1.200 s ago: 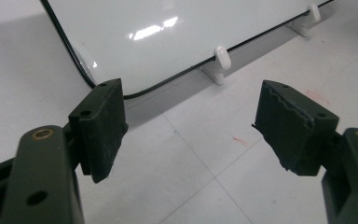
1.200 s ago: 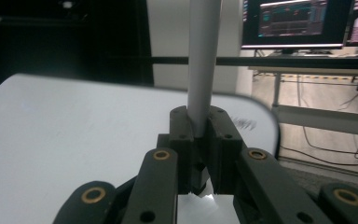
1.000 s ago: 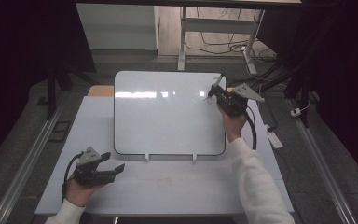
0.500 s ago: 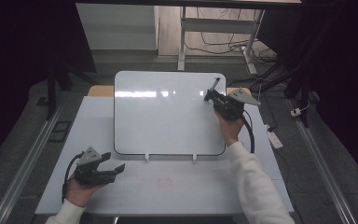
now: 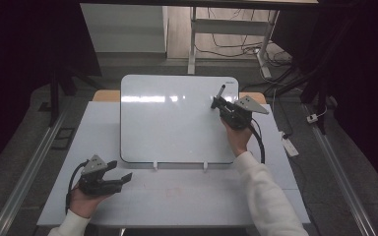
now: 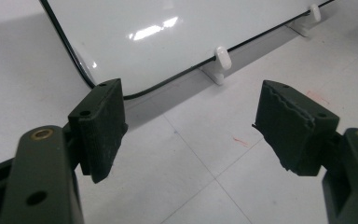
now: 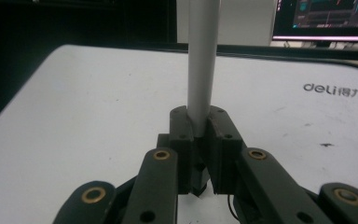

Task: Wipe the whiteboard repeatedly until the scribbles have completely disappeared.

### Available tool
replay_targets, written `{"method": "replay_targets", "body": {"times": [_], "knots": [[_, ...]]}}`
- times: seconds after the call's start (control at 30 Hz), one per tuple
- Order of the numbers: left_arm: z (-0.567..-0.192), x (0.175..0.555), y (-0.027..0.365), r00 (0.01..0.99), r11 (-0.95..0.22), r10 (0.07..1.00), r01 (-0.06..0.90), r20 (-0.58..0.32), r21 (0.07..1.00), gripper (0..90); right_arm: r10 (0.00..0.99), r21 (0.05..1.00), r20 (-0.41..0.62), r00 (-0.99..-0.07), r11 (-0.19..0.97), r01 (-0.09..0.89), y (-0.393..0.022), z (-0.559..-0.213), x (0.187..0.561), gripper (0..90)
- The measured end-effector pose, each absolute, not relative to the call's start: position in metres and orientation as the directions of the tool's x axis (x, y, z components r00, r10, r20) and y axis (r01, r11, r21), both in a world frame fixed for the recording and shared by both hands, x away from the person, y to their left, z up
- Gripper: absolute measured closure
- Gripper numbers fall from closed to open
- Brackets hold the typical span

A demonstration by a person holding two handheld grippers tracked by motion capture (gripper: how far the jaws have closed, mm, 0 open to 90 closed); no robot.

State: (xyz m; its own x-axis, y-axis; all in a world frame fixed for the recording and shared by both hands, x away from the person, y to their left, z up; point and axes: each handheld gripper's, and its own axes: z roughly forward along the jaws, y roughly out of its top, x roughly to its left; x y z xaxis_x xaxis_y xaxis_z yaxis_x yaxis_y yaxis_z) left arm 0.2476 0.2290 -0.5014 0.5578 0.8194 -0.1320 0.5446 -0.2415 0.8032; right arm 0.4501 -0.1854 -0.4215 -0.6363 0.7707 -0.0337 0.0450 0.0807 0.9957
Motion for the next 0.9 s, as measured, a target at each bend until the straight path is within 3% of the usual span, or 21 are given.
{"method": "replay_targets", "body": {"times": [0.17, 0.4, 0.57, 0.9], "knots": [[-0.501, 0.247, 0.230, 0.555, -0.238, 0.821, 0.545, -0.134, 0.804, 25.0, 0.813, 0.998, 0.011, -0.583, 0.023, 0.051, -0.206, -0.413, 0.459, 81.0], [-0.502, 0.248, 0.229, 0.558, -0.243, 0.819, 0.546, -0.132, 0.802, 24.9, 0.778, 0.996, -0.018, -0.628, 0.071, 0.059, -0.199, -0.420, 0.450, 81.1], [-0.501, 0.248, 0.229, 0.556, -0.239, 0.821, 0.545, -0.133, 0.803, 24.9, 0.826, 0.999, 0.020, -0.563, 0.010, 0.050, -0.219, -0.412, 0.460, 81.1], [-0.501, 0.247, 0.229, 0.557, -0.240, 0.820, 0.543, -0.131, 0.804, 24.9, 0.785, 0.996, -0.013, -0.619, 0.068, 0.065, -0.209, -0.423, 0.446, 81.1]]}}
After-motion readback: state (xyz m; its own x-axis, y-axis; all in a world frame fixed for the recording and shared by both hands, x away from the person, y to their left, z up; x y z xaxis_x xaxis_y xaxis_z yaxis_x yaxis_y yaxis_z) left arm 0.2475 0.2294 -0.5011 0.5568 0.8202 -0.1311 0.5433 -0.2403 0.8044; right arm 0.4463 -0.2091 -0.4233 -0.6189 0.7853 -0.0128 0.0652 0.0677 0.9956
